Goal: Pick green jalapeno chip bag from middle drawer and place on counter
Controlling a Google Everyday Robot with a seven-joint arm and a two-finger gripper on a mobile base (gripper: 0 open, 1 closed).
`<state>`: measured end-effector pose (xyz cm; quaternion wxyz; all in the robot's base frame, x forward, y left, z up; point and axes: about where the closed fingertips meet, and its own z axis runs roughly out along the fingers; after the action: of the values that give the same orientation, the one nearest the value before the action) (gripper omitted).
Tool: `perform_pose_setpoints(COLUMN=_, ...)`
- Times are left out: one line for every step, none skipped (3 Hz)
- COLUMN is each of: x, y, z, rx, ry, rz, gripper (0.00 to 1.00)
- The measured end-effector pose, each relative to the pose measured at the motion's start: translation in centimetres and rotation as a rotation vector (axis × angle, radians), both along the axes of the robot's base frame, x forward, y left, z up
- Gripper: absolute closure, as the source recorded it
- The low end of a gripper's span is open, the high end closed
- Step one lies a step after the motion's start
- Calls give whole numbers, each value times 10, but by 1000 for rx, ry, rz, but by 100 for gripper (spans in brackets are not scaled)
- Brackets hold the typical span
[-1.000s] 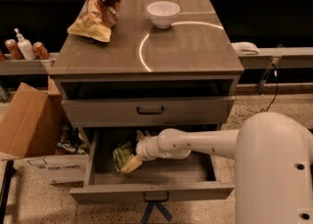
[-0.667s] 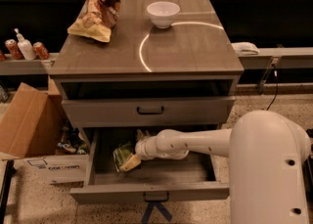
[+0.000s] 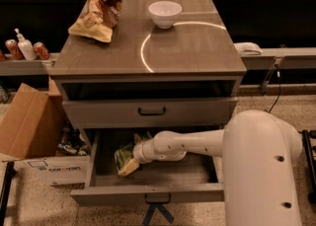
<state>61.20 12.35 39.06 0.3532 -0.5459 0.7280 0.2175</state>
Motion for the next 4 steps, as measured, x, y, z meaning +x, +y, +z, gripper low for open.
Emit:
perform_pose_setpoints(x=-4, y=8, z=-13, rx=-4, ry=25, rz=32, gripper=0)
perform_pose_setpoints(x=-6, y=13, z=-23, rx=-8, ry=36, rz=50, gripper=19)
perform_pose_setpoints(x=-7, y=13, z=-25, rx=-9, ry=32, rz=55, gripper=41)
perform_pose_setpoints(x=-7, y=8, z=-11, rx=0, ry=-7, rz=48, gripper=66)
